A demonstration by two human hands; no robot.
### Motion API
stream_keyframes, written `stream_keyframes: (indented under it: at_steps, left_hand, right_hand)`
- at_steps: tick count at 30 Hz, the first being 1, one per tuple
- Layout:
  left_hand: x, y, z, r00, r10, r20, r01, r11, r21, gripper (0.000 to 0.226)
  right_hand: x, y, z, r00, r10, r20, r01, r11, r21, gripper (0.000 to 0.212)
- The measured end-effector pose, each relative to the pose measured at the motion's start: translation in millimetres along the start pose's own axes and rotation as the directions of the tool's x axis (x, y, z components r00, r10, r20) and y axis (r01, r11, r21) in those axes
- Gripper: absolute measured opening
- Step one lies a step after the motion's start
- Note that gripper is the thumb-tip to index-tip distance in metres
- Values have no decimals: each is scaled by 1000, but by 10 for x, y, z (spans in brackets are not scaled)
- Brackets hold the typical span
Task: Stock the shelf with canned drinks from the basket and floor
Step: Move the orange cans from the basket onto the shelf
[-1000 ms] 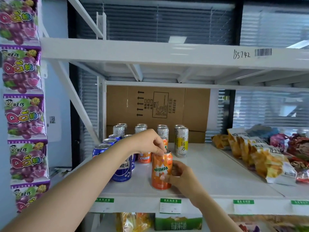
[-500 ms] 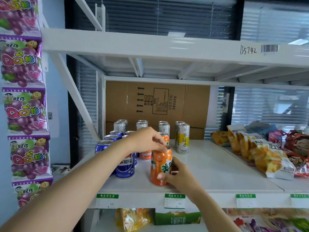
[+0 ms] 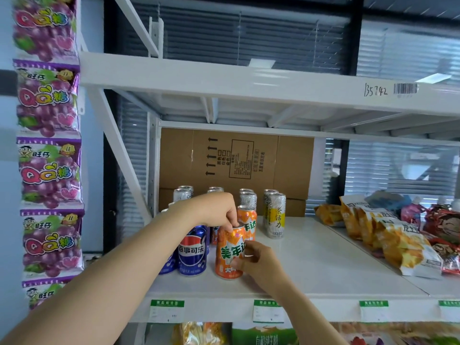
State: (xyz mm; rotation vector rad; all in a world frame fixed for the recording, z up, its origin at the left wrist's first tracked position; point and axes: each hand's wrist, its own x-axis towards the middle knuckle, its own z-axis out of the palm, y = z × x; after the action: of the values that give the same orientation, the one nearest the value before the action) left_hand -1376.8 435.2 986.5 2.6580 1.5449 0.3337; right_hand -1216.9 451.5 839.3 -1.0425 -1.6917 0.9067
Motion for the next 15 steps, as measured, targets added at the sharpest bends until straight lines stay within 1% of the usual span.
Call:
stream_keyframes:
  at_steps: [2,4,6,9,10,13,14,15]
  left_hand:
    - [38,-69,1,1000,-14,-9,14,999,50,29]
    - [77,-136,7,1000,-26,-15,27,998,56,29]
    - [117,-193,12,999,-31,-28,32,998,54,29]
    - [182,-243,15,998,-36,-42,39,997,69,29]
    - [204,-259,17,998,-35,-50,39,997,74,29]
    - [248,-323,30,998,-23,-66,28,997,66,28]
    - [264,-351,37,997,-22,-70,26,998,60,28]
    - [281,-378,47,997,-22,-75,26,998,49,27]
  right_hand:
    - [87,2,93,1000,-15,-12,15,1000,12,33]
    - [164,6,160,1000,-9,-30,10,999,36,35]
    - [248,24,215,998,23,-61,-19,998,60,38]
    - [362,32,268,993,57,-103,-54,998,34,43]
    - [393,38,284,991,59,-116,-58,998,14,47]
    - [470,100,336,986,49,-161,-54,998,-28,72]
    - [474,107,352,983,43,-176,-50,998,-37,72]
    - [468,102,365,980,38,-195,-48,998,-45,66]
